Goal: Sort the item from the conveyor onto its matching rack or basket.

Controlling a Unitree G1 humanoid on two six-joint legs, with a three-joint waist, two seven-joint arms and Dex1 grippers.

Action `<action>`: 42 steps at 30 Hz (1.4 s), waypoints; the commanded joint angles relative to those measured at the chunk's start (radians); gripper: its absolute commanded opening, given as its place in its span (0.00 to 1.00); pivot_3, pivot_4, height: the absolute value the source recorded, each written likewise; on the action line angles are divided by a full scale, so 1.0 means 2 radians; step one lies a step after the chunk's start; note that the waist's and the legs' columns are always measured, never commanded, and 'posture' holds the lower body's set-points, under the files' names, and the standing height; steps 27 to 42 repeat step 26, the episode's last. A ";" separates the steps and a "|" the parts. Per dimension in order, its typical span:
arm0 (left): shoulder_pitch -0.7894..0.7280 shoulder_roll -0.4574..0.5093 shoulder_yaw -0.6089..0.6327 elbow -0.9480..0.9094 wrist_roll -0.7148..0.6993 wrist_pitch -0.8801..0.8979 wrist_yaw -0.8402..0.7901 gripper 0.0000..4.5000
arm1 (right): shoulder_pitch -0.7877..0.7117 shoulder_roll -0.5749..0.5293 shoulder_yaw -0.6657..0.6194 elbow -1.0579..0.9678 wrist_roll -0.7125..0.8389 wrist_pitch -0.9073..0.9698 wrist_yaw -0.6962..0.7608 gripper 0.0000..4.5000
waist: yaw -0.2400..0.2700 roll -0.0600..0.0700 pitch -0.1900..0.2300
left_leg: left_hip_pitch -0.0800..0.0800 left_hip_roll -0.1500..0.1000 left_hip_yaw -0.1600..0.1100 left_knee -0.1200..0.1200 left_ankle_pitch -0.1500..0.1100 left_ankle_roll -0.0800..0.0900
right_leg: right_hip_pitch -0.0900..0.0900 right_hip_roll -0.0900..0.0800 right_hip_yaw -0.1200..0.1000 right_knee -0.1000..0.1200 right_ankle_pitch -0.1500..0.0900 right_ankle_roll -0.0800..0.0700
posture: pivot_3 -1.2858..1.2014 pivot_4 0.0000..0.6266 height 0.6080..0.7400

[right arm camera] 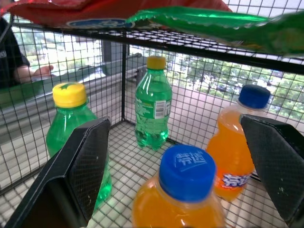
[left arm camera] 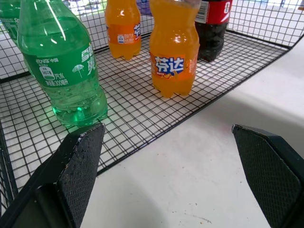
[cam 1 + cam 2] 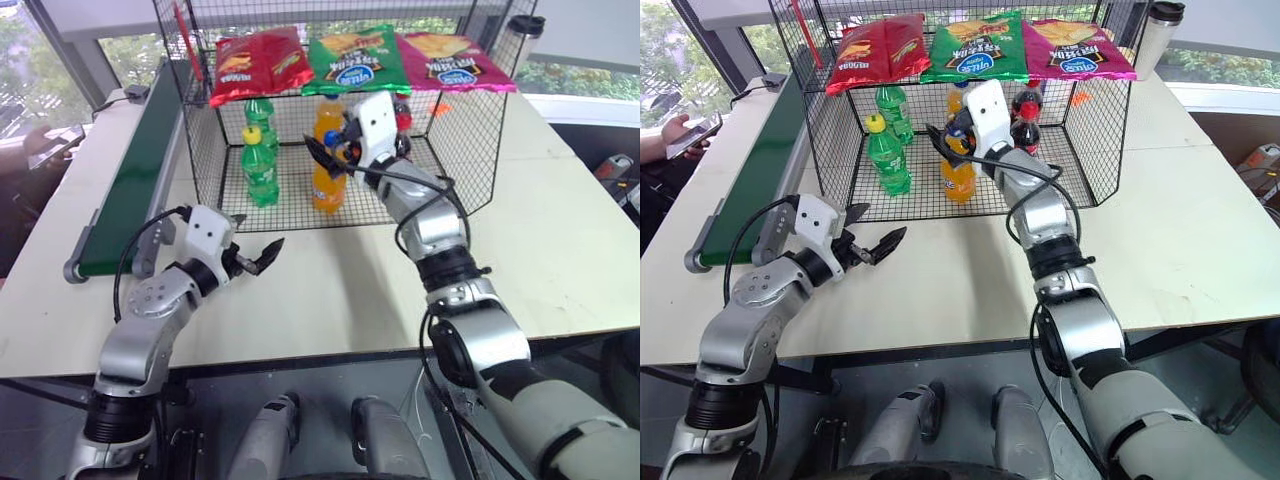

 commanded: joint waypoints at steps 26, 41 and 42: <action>0.051 -0.007 0.001 -0.009 0.000 -0.022 -0.002 1.00 | 0.313 -0.153 0.020 -0.422 0.132 0.261 0.127 0.99 | 0.002 0.000 0.000 | 0.000 0.000 0.001 0.000 -0.001 -0.001 | 0.001 -0.002 0.000 -0.001 -0.001 -0.002 | 0.52 0.24 0.99; 0.051 -0.007 0.001 -0.009 0.000 -0.022 -0.002 1.00 | 0.313 -0.153 0.020 -0.422 0.132 0.261 0.127 0.99 | 0.002 0.000 0.000 | 0.000 0.000 0.001 0.000 -0.001 -0.001 | 0.001 -0.002 0.000 -0.001 -0.001 -0.002 | 0.52 0.24 0.99; 0.051 -0.007 0.001 -0.009 0.000 -0.022 -0.002 1.00 | 0.313 -0.153 0.020 -0.422 0.132 0.261 0.127 0.99 | 0.002 0.000 0.000 | 0.000 0.000 0.001 0.000 -0.001 -0.001 | 0.001 -0.002 0.000 -0.001 -0.001 -0.002 | 0.52 0.24 0.99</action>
